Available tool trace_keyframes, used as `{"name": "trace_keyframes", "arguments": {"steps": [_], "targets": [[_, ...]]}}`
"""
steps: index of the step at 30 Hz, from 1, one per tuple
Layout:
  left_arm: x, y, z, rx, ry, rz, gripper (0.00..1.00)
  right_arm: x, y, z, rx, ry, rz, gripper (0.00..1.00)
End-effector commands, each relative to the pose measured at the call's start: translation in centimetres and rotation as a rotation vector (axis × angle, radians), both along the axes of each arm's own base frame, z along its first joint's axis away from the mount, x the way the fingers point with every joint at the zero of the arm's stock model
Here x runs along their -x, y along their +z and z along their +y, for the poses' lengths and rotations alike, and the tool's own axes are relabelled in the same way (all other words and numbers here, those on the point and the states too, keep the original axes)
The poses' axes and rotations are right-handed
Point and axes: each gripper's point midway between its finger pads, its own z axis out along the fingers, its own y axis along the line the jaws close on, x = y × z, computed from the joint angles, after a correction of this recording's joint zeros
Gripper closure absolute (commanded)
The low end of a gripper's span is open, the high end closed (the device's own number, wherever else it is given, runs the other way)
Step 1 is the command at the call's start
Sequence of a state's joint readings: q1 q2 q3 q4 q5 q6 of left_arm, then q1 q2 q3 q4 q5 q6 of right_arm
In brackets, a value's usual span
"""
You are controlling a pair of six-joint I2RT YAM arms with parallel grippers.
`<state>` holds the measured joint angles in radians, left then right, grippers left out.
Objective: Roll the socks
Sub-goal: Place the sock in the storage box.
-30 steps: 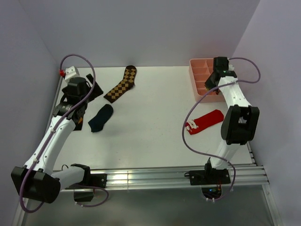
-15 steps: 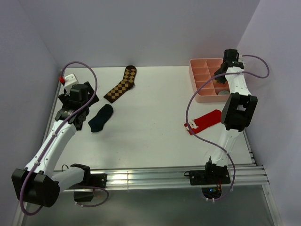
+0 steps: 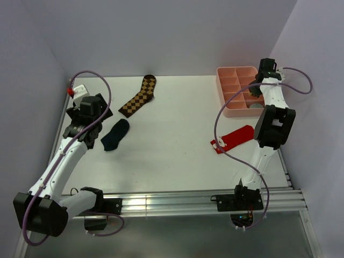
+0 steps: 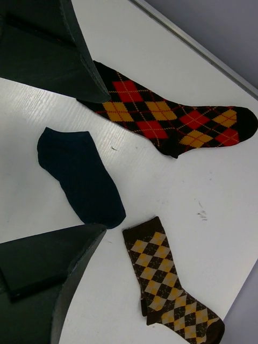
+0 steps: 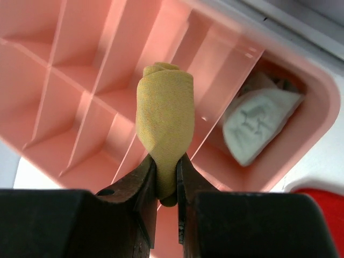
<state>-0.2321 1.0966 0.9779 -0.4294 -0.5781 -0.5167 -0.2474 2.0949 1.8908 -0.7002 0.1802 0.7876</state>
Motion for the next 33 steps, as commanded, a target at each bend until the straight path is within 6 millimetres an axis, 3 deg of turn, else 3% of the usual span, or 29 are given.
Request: {"name": "trace_keyframes", "arguments": {"steps": [1, 7, 13, 18, 20, 24, 26, 30, 33], "targets": [[0.0, 0.3, 0.2, -0.002, 0.013, -0.024, 0.0, -0.4, -1.7, -1.8, 0.028, -0.066, 0.02, 1.0], [0.1, -0.2, 0.2, 0.004, 0.014, -0.014, 0.01, -1.1, -3.4, -2.4, 0.016, -0.099, 0.024, 1.0], [0.1, -0.5, 0.2, 0.006, 0.017, -0.012, 0.01, -2.3, -3.6, -3.0, 0.026, -0.124, -0.019, 1.0], [0.0, -0.8, 0.2, 0.001, 0.018, -0.002, 0.01, -2.3, -5.3, -3.3, 0.03, -0.14, 0.032, 0.99], [-0.1, -0.8, 0.2, -0.003, 0.018, 0.002, 0.0, -2.3, -5.9, -3.2, 0.023, -0.133, 0.036, 0.93], [-0.1, -0.9, 0.3, -0.003, 0.019, 0.004, 0.01, -2.2, -6.7, -3.1, 0.016, -0.13, 0.051, 0.7], [0.0, -0.9, 0.3, -0.005, 0.022, 0.004, 0.01, -2.1, -6.9, -3.0, 0.016, -0.125, 0.055, 0.64], [0.0, -0.9, 0.3, -0.002, 0.02, 0.002, 0.0, -2.2, -5.5, -3.1, 0.033, -0.116, 0.02, 0.51], [-0.1, -1.0, 0.1, 0.004, 0.011, 0.001, 0.01, -2.4, -4.1, -3.3, 0.047, -0.113, -0.006, 0.48]]}}
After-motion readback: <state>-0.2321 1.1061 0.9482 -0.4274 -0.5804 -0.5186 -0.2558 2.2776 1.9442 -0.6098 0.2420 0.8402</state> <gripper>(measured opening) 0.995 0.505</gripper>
